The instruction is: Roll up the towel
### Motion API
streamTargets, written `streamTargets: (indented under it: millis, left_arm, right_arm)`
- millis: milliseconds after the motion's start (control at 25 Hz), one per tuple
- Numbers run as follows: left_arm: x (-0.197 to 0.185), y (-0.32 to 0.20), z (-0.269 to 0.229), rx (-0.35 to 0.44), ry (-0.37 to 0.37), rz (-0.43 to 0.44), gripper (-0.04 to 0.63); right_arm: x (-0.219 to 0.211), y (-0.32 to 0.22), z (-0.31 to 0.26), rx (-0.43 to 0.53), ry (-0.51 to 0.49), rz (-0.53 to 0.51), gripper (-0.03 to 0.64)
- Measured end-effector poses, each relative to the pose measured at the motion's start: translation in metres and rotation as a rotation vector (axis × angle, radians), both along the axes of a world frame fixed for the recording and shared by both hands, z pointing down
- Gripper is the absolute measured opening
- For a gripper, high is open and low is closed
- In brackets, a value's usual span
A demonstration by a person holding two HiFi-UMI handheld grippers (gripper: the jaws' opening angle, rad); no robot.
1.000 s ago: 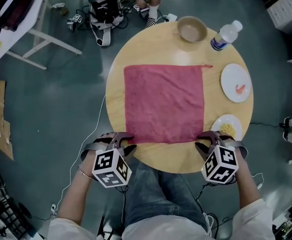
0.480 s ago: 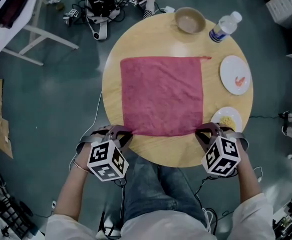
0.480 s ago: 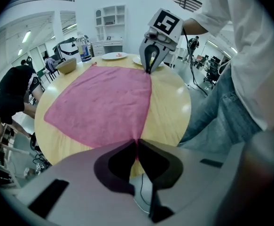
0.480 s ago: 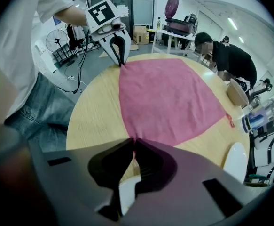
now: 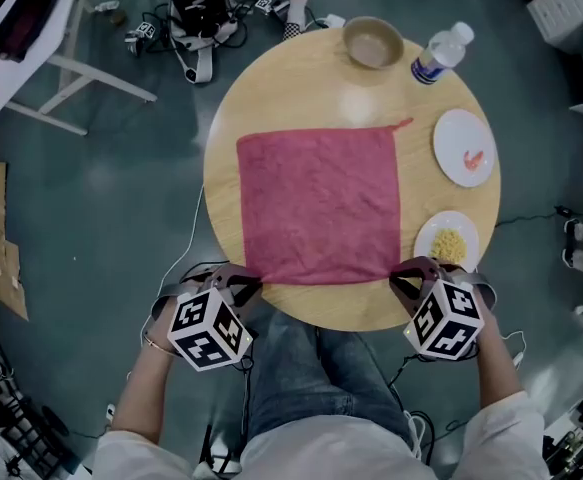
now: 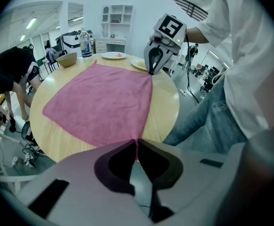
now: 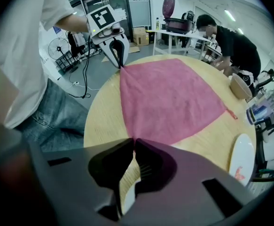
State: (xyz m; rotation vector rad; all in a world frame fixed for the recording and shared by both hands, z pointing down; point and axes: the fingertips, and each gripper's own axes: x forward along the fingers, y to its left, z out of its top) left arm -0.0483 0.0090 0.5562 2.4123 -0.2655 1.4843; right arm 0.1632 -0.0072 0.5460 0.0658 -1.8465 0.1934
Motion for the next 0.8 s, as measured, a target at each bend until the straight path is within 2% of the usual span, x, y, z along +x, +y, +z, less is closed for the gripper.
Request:
streamTargets:
  millis: [360,800]
  left_arm:
    - [-0.005,-0.036,-0.014,-0.018,0.027,-0.067,0.025]
    - [-0.011,-0.057,-0.001,-0.027,0.007,-0.123,0.049]
  right_arm:
    - [-0.003,-0.032,-0.015,0.006,-0.028,0.035,0.017]
    - [-0.006,-0.058,-0.003,0.060,-0.017,0.053,0.023]
